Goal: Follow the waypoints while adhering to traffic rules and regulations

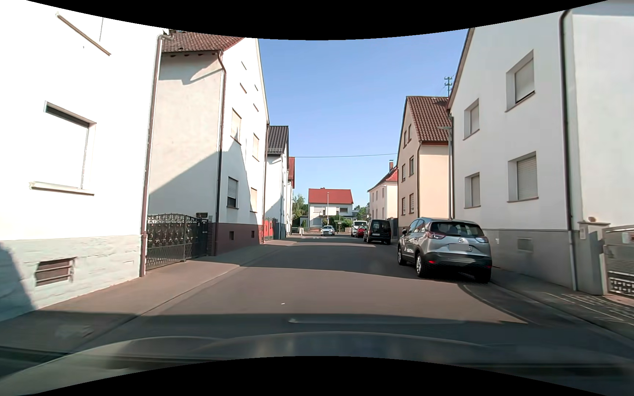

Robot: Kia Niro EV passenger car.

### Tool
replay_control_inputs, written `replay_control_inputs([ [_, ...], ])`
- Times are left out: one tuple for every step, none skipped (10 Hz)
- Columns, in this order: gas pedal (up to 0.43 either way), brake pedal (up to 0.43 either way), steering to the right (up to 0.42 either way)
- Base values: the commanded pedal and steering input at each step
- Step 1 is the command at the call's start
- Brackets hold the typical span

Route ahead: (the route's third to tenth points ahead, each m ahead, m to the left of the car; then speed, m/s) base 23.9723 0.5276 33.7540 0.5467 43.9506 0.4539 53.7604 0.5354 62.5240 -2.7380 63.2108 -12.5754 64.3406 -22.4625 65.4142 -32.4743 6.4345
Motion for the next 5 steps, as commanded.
replay_control_inputs([
  [0.28,0.0,0.027],
  [0.28,0.0,0.027],
  [0.28,0.0,0.027],
  [0.28,0.0,0.026],
  [0.28,0.0,0.024],
])
